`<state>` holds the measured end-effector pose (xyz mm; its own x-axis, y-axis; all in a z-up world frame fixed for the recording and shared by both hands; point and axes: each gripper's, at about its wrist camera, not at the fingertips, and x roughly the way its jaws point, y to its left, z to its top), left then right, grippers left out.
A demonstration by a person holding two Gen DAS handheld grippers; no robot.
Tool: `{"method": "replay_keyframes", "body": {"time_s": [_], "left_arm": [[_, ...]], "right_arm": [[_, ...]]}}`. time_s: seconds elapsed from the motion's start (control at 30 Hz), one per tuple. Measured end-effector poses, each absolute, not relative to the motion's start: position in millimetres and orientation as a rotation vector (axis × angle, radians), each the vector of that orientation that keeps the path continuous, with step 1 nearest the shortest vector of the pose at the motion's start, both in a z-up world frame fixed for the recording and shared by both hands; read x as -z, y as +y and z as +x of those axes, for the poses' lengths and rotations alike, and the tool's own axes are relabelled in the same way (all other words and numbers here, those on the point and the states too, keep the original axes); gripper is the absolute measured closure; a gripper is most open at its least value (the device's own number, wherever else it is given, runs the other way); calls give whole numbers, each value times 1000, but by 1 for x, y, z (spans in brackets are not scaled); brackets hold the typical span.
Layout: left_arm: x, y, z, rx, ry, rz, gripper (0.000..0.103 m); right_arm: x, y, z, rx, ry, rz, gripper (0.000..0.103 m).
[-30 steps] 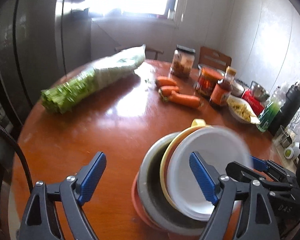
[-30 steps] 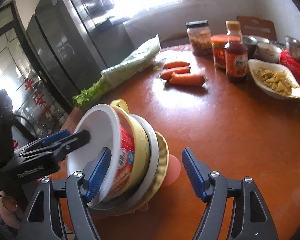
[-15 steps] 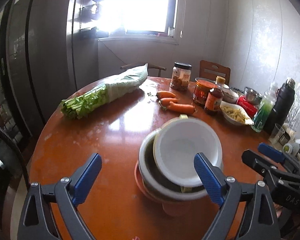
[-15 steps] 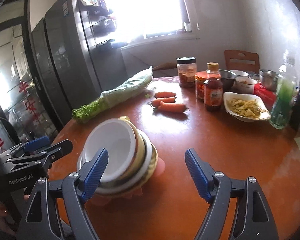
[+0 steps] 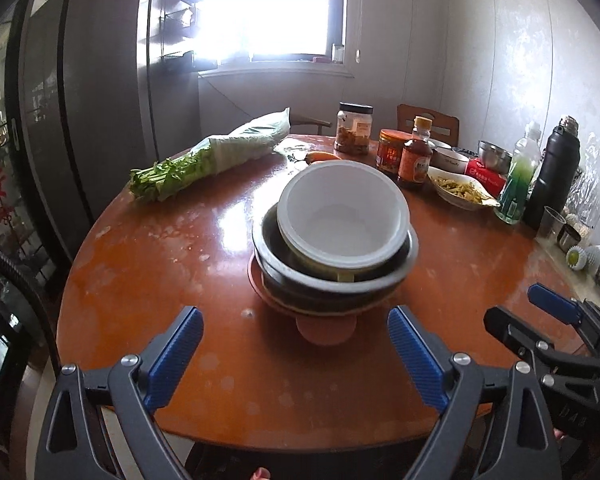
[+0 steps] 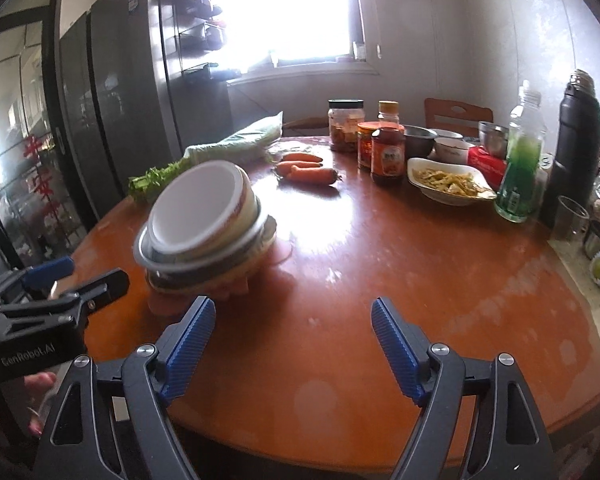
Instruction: Organize plates and bowls
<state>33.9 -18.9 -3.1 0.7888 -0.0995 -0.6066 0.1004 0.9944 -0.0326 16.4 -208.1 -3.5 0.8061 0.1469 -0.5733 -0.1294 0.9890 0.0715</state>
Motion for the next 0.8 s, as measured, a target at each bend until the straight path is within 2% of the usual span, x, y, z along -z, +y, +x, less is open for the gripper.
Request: {"method": "replay_keyframes", "body": {"time_s": [0.8], "left_arm": [[20, -32, 17, 93, 706, 53, 9]], "right_arm": [[14, -211, -9, -129, 622, 19, 21]]}}
